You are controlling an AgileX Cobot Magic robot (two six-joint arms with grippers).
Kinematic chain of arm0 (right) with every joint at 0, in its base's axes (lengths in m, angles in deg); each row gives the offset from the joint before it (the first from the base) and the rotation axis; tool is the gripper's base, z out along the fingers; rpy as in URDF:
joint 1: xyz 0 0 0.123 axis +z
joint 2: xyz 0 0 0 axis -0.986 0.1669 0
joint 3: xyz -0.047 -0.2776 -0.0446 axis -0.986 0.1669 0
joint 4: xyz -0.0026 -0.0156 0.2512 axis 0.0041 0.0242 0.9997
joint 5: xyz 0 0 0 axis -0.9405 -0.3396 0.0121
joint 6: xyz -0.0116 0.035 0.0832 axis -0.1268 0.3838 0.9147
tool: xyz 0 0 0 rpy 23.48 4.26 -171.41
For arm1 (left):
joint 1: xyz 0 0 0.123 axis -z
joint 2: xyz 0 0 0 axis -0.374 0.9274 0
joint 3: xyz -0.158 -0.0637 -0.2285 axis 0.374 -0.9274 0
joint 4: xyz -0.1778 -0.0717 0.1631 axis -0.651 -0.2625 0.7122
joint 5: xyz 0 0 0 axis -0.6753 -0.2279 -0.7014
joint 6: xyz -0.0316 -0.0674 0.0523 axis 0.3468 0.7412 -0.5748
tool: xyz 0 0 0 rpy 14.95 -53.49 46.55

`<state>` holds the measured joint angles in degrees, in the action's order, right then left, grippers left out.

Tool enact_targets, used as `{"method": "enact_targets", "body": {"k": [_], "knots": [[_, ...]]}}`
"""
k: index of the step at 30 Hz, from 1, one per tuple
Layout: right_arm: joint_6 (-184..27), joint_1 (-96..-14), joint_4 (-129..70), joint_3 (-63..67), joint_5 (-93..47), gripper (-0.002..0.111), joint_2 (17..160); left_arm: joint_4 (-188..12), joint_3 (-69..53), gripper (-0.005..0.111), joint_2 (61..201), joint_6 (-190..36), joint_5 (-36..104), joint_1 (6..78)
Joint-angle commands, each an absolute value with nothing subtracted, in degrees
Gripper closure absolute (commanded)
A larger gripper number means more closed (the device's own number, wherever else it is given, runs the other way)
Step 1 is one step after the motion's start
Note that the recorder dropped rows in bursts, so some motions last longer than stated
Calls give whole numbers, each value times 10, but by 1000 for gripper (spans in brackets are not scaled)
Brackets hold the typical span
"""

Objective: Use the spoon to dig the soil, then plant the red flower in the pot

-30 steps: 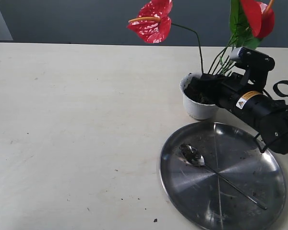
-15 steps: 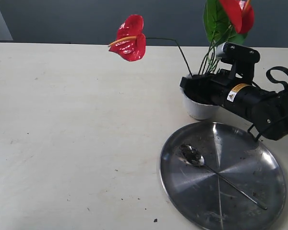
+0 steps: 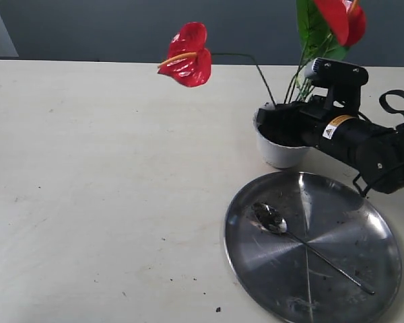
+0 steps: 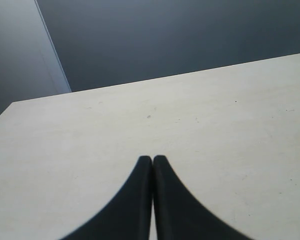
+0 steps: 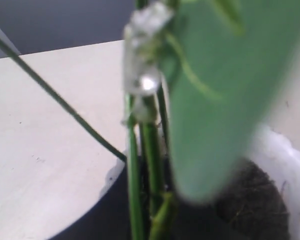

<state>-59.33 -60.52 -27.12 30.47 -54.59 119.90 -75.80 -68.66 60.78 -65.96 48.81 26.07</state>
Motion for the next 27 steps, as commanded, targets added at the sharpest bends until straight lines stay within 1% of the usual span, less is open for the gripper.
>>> {"method": "enact_targets", "body": {"k": [1,5,27], "knots": [[-613,-652,-229,333,-325,109,1228,-760,-685,105,611,-659,484,262],[-615,-656,-265,333,-308,109,1228,-760,-685,105,611,-659,484,262],[-614,-642,-307,333,-302,109,1228,-760,-685,105,611,-659,484,262]]}}
